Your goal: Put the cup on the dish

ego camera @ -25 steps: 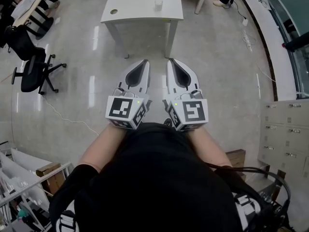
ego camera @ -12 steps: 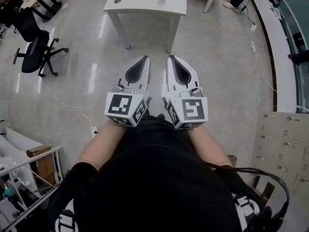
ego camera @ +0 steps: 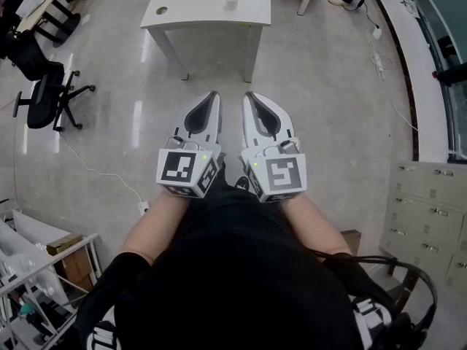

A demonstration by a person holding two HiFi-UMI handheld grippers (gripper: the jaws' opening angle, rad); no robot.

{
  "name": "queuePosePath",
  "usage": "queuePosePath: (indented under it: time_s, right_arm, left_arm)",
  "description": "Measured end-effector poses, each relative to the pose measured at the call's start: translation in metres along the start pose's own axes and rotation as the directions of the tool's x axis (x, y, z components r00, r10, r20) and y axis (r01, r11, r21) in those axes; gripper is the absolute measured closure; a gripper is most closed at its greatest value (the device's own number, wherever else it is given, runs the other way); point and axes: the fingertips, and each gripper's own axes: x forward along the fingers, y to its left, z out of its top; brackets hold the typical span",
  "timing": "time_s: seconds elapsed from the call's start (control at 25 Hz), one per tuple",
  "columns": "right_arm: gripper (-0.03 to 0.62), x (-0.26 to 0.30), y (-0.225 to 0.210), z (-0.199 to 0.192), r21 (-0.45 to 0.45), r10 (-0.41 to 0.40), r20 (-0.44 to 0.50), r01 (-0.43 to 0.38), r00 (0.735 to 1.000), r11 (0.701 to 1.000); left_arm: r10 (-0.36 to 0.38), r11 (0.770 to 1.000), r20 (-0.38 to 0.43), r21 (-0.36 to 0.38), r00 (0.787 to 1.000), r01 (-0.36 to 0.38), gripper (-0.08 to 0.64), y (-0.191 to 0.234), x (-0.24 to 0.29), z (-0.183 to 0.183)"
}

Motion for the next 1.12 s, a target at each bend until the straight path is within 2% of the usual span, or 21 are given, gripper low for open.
queuePosePath:
  time_s: [0.36,0.56,0.84,1.04,1.12]
  right_arm:
    - [0.58,0.091,-0.028,-0.01,0.009,-0.041,-0.058,0.041,0.997,0.999]
    - [0.58,0.153,-0.029,0.0,-0.013,-0.053,-0.057,0.052,0.997,0.999]
    - [0.58,0.223,-0.017,0.007,-0.027,-0.074,-0.05,0.073,0.996,0.997]
    - [0.58,0.249,-0.008,0.016,-0.043,-0.102,-0.039,0.1,0.994,0.994]
    - [0.58,0.256,-0.001,0.018,-0.062,-0.083,-0.02,0.081,0.996,0.995]
  left_arm:
    - [-0.032,0.999,-0.034,-0.019,0.999,0.032,0.557,0.061,0.079,-0.004]
    - [-0.058,0.998,-0.03,-0.024,0.998,0.058,0.557,0.106,0.118,0.011]
    - [-0.091,0.996,-0.018,-0.021,0.996,0.091,0.557,0.171,0.15,0.03]
    - [-0.108,0.994,-0.001,-0.014,0.994,0.108,0.557,0.198,0.162,0.041]
    - [-0.109,0.994,0.003,-0.017,0.994,0.109,0.557,0.205,0.161,0.044]
